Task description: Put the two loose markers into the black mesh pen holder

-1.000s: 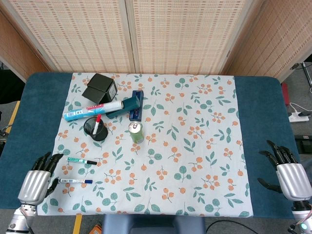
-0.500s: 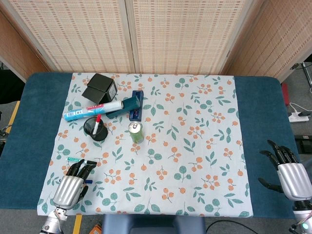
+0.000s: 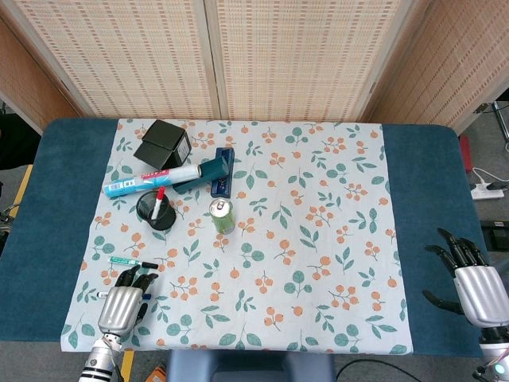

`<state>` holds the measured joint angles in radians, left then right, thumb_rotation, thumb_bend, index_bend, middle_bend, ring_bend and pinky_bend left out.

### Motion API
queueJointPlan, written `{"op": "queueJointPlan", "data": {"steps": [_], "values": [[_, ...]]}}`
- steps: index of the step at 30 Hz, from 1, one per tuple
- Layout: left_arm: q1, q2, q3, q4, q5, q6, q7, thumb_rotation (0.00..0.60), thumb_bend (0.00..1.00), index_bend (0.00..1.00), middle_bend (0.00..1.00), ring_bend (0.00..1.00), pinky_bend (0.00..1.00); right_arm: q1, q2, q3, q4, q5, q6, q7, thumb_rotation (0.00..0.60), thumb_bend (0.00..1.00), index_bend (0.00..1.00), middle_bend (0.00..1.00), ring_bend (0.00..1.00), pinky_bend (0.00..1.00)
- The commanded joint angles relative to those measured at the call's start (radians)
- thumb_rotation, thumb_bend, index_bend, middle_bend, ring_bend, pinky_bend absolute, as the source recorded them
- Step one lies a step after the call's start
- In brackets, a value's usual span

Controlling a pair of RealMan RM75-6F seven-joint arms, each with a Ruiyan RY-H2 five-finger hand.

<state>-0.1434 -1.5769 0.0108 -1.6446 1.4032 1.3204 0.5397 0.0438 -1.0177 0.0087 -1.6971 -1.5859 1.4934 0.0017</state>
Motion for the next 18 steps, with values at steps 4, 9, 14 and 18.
{"op": "queueJointPlan", "data": {"steps": [4,9,14,18], "values": [[0.001,-0.029,-0.003,0.050,-0.010,0.012,0.007,0.600,0.35,0.27,0.32,0.09,0.15,0.000,0.000,0.000,0.000,0.000,0.000,0.000,0.600,0.06,0.26,0.04,0.14,0.12],[0.008,-0.047,0.003,0.082,-0.019,0.021,0.009,0.600,0.35,0.29,0.34,0.10,0.15,0.000,0.000,0.000,0.000,0.002,-0.001,-0.001,0.600,0.06,0.26,0.04,0.14,0.12],[0.015,-0.072,0.002,0.124,-0.021,0.045,0.038,0.600,0.35,0.30,0.34,0.10,0.15,-0.001,0.001,-0.001,-0.002,-0.002,0.002,-0.001,0.600,0.06,0.26,0.04,0.14,0.12],[0.020,-0.091,-0.003,0.158,-0.032,0.057,0.058,0.600,0.35,0.30,0.34,0.10,0.15,-0.003,0.002,-0.001,-0.001,-0.004,0.006,0.001,0.600,0.06,0.26,0.04,0.14,0.12]]}}
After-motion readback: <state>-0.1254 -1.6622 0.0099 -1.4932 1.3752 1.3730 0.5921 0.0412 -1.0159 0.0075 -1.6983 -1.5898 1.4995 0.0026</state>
